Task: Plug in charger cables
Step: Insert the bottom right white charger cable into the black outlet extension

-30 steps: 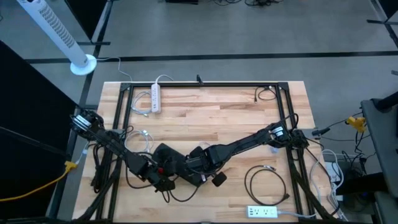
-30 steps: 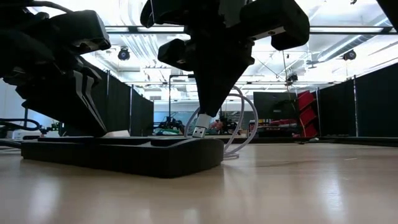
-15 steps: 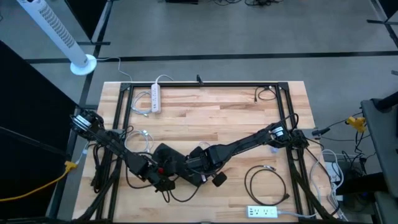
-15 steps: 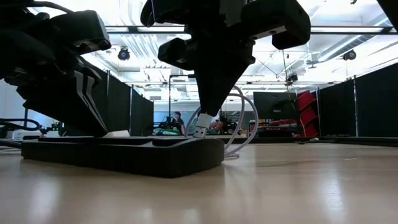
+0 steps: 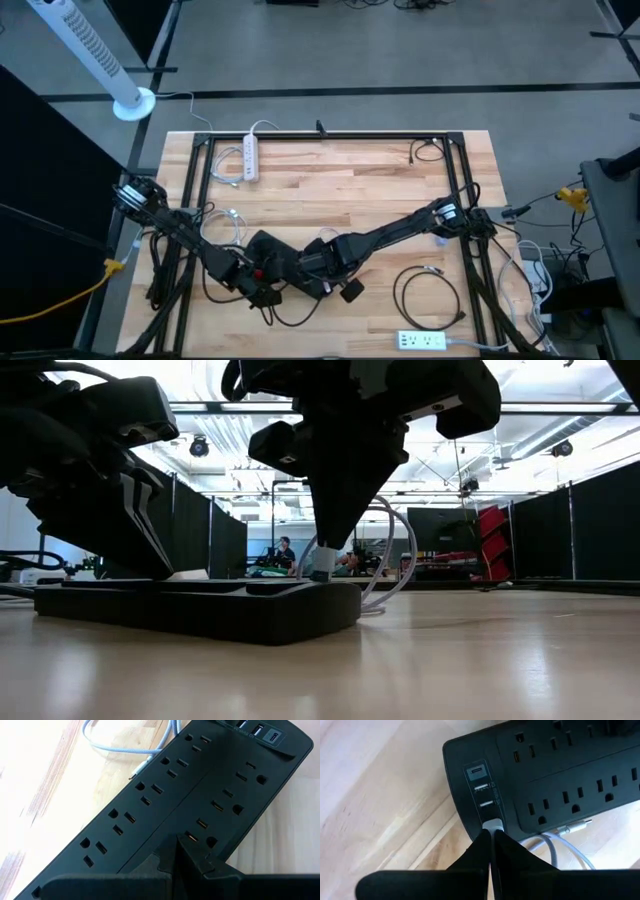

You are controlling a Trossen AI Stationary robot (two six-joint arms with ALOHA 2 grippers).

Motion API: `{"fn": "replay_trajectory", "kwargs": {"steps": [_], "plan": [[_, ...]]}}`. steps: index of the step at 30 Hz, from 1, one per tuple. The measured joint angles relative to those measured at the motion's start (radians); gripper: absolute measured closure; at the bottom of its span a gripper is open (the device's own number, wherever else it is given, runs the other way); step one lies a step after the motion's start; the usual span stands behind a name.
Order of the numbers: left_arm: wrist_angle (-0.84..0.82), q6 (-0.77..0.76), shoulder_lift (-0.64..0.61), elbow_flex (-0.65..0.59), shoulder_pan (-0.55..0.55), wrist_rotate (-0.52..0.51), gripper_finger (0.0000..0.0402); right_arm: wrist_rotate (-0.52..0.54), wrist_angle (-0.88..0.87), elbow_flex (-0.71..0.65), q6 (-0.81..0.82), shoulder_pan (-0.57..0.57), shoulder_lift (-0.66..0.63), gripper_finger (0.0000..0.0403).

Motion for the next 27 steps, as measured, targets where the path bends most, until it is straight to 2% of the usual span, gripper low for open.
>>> {"fn": "replay_trajectory", "kwargs": {"steps": [21, 24, 27], "plan": [[0.005, 0.021, 0.000, -0.002, -0.006, 0.016, 0.0402, -0.012, 0.082, -0.077, 0.013, -0.002, -0.004, 0.0402], [-0.006, 0.036, -0.004, 0.000, -0.015, 0.033, 0.0402, -0.009, 0.049, -0.057, 0.007, 0.000, -0.007, 0.0390], [-0.024, 0.031, -0.012, 0.001, -0.021, 0.049, 0.0402, -0.004, 0.024, -0.030, 0.033, 0.007, -0.014, 0.0360]]}}
